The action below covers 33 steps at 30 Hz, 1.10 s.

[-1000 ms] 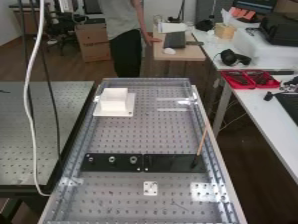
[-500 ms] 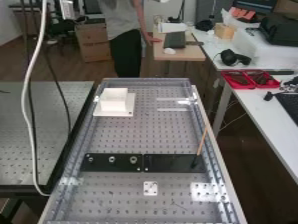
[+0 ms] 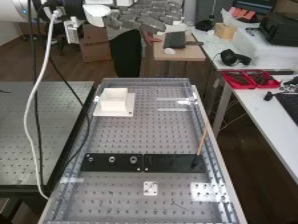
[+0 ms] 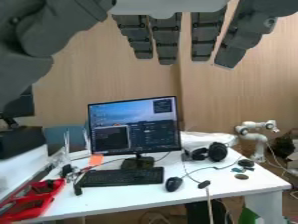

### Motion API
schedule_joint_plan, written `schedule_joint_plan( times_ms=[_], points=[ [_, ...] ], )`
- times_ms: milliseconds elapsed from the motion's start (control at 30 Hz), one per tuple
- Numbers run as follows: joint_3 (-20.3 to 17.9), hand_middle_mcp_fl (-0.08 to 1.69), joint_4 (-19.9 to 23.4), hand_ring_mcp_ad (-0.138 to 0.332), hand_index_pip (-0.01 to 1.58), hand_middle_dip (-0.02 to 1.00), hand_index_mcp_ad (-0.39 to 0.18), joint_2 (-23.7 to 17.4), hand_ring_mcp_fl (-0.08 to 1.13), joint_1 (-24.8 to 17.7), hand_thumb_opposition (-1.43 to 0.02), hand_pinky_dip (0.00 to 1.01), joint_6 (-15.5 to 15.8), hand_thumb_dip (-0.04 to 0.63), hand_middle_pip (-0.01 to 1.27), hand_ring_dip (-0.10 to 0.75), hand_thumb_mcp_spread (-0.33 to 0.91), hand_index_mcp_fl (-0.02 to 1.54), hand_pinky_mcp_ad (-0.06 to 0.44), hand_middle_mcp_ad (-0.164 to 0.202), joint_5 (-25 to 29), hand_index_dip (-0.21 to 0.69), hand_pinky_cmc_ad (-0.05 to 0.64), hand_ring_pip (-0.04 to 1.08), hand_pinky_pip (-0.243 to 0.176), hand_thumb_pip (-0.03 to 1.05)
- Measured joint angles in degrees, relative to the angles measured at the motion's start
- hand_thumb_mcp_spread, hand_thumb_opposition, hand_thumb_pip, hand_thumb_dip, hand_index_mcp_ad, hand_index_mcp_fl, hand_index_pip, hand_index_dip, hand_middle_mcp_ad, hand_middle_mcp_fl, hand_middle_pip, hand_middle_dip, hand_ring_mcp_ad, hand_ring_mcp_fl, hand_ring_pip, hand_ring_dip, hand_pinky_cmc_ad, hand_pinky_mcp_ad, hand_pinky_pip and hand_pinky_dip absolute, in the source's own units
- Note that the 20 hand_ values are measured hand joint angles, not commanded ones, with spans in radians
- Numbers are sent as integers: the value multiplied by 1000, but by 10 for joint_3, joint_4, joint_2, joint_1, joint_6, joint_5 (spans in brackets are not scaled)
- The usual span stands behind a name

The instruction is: Grab the pcb board and place it in the clear container

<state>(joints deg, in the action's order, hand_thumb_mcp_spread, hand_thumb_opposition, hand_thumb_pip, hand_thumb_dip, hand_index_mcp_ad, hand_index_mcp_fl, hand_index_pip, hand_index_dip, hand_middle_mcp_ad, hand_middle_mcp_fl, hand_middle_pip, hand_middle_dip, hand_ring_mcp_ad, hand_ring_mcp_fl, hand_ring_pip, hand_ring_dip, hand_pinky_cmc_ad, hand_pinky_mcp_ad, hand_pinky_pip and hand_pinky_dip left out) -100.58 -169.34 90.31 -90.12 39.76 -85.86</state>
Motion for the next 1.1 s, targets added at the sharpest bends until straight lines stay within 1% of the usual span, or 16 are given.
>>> schedule_joint_plan(
  times_ms=[233,267,300,367,467,500,567,600,700,733,800,933,967,1000,1067,1100],
  points=[
    [-37,2,34,199,72,93,73,11,16,2,-606,290,-6,0,131,12,202,21,215,127,25,202,312,89,-112,166],
    [-44,2,40,199,72,93,73,14,16,2,-618,290,-8,0,131,12,206,21,215,131,31,202,312,89,-112,176],
    [-50,2,48,202,72,93,73,17,16,2,-614,291,-8,7,131,12,215,24,215,133,38,202,309,89,-112,222],
    [-57,2,57,199,72,93,70,22,16,2,-614,291,-5,7,131,12,236,21,215,133,48,201,309,89,-112,241],
    [-70,3,75,199,89,93,38,32,16,1,-618,307,-1,9,131,12,241,42,215,136,67,201,309,89,-112,253],
    [-73,3,80,199,87,96,26,34,12,1,-623,309,0,7,131,12,265,42,215,136,70,195,312,89,-112,269],
    [-89,3,102,199,87,96,23,43,12,2,-630,309,2,3,127,12,286,40,215,138,84,195,309,89,-112,295],
    [-95,0,110,199,86,93,10,48,12,2,-635,309,4,16,126,12,290,38,216,138,89,192,309,87,-112,302],
    [-110,3,133,202,101,112,-7,61,14,3,-660,309,14,21,131,12,340,96,216,138,104,175,309,89,-110,316],
    [-113,3,137,199,98,112,-7,64,10,4,-661,307,15,33,131,12,340,106,215,138,107,173,307,89,-106,319],
    [-123,3,156,202,101,112,-24,76,5,6,-661,311,19,31,131,12,356,134,208,136,117,171,307,89,-110,319],
    [-132,2,175,202,101,113,-37,94,5,12,-674,304,17,38,126,12,405,176,195,136,126,169,305,89,-110,321],
    [-134,2,180,202,101,113,-40,99,5,13,-674,304,16,51,129,12,405,183,199,136,129,169,304,89,-106,328],
    [-136,2,186,202,103,124,-40,105,5,15,-674,288,14,47,131,12,415,192,201,138,132,169,304,89,-106,332],
    [-138,5,196,199,145,124,-40,113,5,17,-677,265,12,52,131,12,433,218,187,138,137,169,304,89,-110,332],
    [-139,7,201,197,178,124,-45,120,5,19,-679,253,11,63,131,14,429,223,183,127,139,169,304,89,-106,328]
  ],
)
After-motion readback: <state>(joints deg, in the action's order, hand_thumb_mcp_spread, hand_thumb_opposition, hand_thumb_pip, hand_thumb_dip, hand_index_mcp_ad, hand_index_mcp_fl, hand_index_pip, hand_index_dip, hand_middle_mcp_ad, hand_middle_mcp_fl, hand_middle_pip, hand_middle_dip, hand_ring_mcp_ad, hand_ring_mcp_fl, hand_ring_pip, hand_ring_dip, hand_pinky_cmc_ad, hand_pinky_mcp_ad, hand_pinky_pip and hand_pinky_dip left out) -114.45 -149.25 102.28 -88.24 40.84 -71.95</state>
